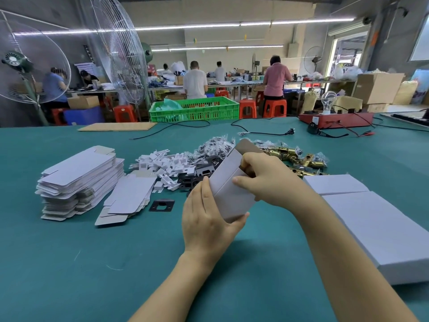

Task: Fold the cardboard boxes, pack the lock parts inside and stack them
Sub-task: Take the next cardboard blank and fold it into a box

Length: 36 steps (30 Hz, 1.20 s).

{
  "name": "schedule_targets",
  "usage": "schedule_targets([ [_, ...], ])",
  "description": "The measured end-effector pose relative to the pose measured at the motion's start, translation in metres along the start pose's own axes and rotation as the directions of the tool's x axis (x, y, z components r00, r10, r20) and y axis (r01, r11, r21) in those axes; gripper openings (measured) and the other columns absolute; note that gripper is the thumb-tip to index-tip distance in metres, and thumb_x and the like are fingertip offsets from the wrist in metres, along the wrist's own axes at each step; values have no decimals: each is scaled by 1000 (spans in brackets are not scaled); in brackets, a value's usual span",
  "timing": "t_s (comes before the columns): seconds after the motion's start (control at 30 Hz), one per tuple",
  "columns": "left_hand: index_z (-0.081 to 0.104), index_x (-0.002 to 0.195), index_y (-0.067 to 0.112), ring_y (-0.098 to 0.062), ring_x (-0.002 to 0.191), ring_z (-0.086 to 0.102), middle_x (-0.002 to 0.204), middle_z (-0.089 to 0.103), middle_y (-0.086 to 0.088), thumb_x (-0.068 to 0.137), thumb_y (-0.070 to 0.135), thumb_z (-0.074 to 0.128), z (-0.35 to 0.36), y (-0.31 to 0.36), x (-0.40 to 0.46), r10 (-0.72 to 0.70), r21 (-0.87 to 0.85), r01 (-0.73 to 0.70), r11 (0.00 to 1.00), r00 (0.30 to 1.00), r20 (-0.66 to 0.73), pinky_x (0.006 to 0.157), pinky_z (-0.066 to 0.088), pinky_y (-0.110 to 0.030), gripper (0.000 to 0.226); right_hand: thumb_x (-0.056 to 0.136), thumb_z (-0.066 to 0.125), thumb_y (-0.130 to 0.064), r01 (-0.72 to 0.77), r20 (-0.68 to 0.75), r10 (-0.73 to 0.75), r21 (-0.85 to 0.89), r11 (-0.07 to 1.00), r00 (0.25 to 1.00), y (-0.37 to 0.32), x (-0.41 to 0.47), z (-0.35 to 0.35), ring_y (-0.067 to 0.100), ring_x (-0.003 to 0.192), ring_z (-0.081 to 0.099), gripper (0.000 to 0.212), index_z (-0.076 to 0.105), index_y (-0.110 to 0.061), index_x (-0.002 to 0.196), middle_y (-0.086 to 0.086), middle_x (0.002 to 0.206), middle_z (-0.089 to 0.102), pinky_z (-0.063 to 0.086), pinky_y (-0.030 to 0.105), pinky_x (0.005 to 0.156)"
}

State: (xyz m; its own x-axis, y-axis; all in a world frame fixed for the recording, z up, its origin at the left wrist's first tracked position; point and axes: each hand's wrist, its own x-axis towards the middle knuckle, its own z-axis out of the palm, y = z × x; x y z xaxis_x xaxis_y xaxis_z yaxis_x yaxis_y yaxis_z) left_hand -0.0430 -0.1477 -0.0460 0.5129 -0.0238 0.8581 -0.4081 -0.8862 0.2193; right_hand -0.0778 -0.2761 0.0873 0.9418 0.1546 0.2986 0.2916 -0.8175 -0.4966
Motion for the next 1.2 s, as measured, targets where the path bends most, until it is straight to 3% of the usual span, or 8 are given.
schedule_targets([
  [0.3, 51, 114, -4, -33, 62, 65, 83, 65, -18, 47, 47, 90, -7, 7, 3, -91, -81, 91, 992, 996, 6, 49, 51, -34, 93, 93, 58, -17, 166, -58, -166, 0, 986, 985, -2, 2, 12, 12, 58, 33, 23, 39, -11, 81, -3, 66, 39, 24, 28, 53],
  [0.47, 56, 119, -4, -35, 78, 66, 98, 65, -14, 54, 44, 83, -11, 10, 6, -302, -193, 332, 923, 938, 170, 59, 47, -35, 86, 89, 62, -8, 270, -210, -248, 84, 959, 946, -9, 4, 23, 23, 86, 55, 14, 55, -3, 100, 8, 90, 61, 43, 32, 75],
  [0.6, 48, 120, 13, -23, 93, 57, 107, 58, 2, 60, 55, 83, -9, 4, 9, -504, -328, 562, 759, 827, 251, 70, 41, -32, 81, 87, 68, -18, 159, -514, 78, 401, 902, 854, -14, 5, 30, 17, 86, 58, 27, 53, -11, 107, 4, 98, 60, 49, 31, 80],
  [0.7, 47, 116, 17, -18, 93, 58, 104, 58, 6, 59, 58, 83, -9, 1, 10, -556, -406, 603, 687, 796, 241, 72, 43, -32, 78, 88, 65, -36, 19, -535, 191, 362, 932, 823, -8, 9, 39, 18, 98, 54, 43, 47, -15, 119, 1, 109, 53, 47, 38, 86],
  [0.77, 47, 116, 20, -16, 93, 58, 105, 60, 7, 54, 66, 80, -10, 2, 9, -547, -447, 600, 664, 797, 256, 72, 44, -32, 84, 87, 62, -47, -30, -408, 187, 361, 932, 894, -4, 11, 46, 17, 109, 50, 53, 43, -17, 127, 0, 116, 53, 44, 34, 91],
  [0.87, 44, 101, 34, -8, 84, 58, 98, 62, 10, 42, 70, 69, -13, 4, 9, -508, -518, 596, 614, 801, 319, 65, 43, -24, 73, 88, 58, -53, -62, -247, 226, 534, 843, 942, -6, 11, 63, 15, 95, 57, 39, 49, -19, 105, -8, 97, 60, 47, 26, 76],
  [1.0, 44, 91, 33, 5, 78, 59, 94, 65, 12, 39, 58, 70, -11, 0, 6, -443, -591, 606, 532, 794, 416, 58, 41, -14, 64, 90, 51, -54, 10, -331, 224, 579, 815, 917, -7, 9, 84, 25, 83, 58, 47, 46, -8, 95, 5, 87, 62, 47, 40, 72],
  [1.2, 49, 108, 30, 3, 94, 62, 107, 65, 12, 50, 55, 75, -10, -2, 6, -286, -684, 556, 472, 831, 477, 73, 46, -11, 69, 82, 44, -62, 36, -362, 226, 594, 804, 904, 4, 12, 83, 6, 55, 38, 45, 32, -19, 77, -4, 66, 42, 31, 25, 52],
])
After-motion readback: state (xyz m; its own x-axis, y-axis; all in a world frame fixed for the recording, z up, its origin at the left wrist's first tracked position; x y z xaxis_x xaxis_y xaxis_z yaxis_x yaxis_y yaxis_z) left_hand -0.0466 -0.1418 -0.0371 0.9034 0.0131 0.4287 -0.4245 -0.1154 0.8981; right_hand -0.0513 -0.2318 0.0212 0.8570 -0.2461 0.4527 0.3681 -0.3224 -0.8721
